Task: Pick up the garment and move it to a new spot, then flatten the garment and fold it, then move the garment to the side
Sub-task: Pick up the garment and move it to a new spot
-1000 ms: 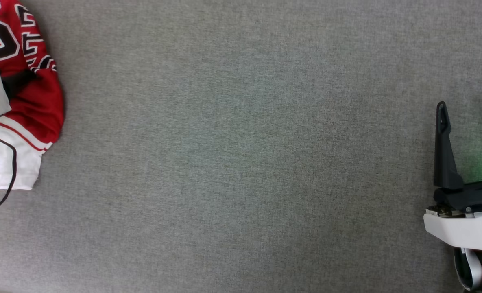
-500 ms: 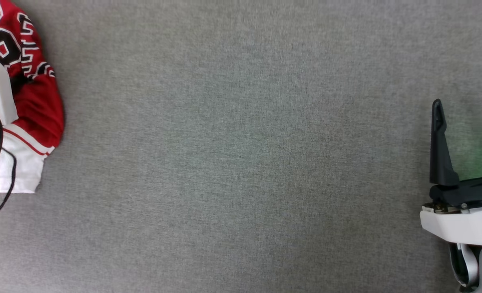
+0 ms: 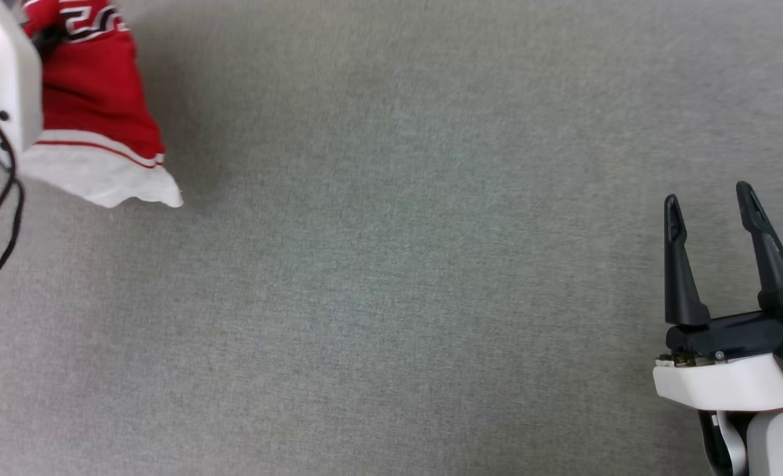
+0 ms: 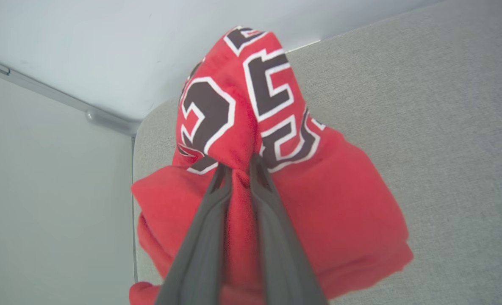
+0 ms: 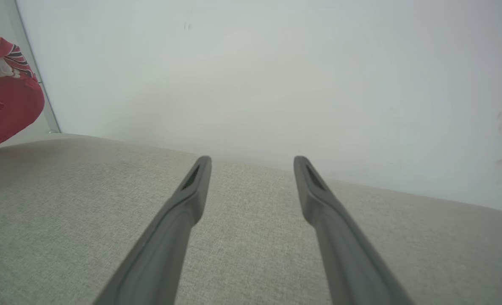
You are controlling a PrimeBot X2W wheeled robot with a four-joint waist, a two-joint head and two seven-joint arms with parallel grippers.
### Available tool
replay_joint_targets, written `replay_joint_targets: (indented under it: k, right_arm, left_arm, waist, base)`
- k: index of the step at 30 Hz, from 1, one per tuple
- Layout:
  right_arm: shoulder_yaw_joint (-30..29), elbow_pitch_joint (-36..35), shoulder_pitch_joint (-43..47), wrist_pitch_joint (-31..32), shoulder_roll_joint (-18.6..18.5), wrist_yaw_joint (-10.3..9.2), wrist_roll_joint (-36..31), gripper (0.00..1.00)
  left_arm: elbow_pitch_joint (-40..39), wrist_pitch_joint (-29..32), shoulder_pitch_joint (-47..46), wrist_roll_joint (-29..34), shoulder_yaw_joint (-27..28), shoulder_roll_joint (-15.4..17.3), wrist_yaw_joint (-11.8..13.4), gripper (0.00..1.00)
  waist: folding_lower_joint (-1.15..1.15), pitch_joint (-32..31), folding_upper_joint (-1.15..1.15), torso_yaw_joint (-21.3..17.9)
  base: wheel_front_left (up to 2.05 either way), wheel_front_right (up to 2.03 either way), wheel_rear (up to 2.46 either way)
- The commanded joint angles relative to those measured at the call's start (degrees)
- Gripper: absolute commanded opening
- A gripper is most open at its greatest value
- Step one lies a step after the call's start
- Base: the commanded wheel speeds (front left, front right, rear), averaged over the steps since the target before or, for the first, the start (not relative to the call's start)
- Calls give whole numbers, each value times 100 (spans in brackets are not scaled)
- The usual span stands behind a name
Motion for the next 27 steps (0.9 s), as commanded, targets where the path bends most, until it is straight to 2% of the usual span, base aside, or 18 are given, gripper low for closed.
replay_joint_targets:
  k: [1, 11, 14, 22, 24, 26, 27]
  right_arm:
    - [14, 29, 69, -12, 37, -2, 47, 100]
    - [45, 160, 158, -12, 54, -2, 402, 100]
    - [31, 167, 169, -12, 53, -2, 506, 100]
    - [42, 210, 127, -12, 53, -2, 664, 100]
    - [22, 216, 99, -12, 53, -2, 727, 100]
    - [22, 218, 90, -12, 52, -2, 740, 100]
    - [19, 221, 87, -12, 53, -2, 782, 100]
  left_arm:
    - [-183, -27, -108, 43, -82, -53, 2, 0]
    - [-1045, 217, -478, 256, -564, -446, 2, 0]
    - [-1264, 258, -606, 489, -829, -531, 3, 0]
    - [-1475, 161, -674, 518, -1390, -1155, 2, 0]
    - [-1483, 64, -711, 489, -1702, -1415, 2, 0]
    - [-1482, 26, -722, 474, -1820, -1501, 2, 0]
    - [-1458, -64, -737, 423, -2086, -1679, 2, 0]
  waist:
    - [1, -252, 0, -130]
    - [1, -650, 0, -804]
    - [1, -676, 0, -1060]
    - [1, -622, 0, -1635]
    - [1, -565, 0, -1840]
    - [1, -541, 0, -1904]
    - [1, -495, 0, -2010]
  base:
    - [0, 0, 0]
    - [0, 0, 0]
    - [0, 0, 0]
    - [0, 0, 0]
    - [0, 0, 0]
    - [0, 0, 0]
    - [0, 0, 0]
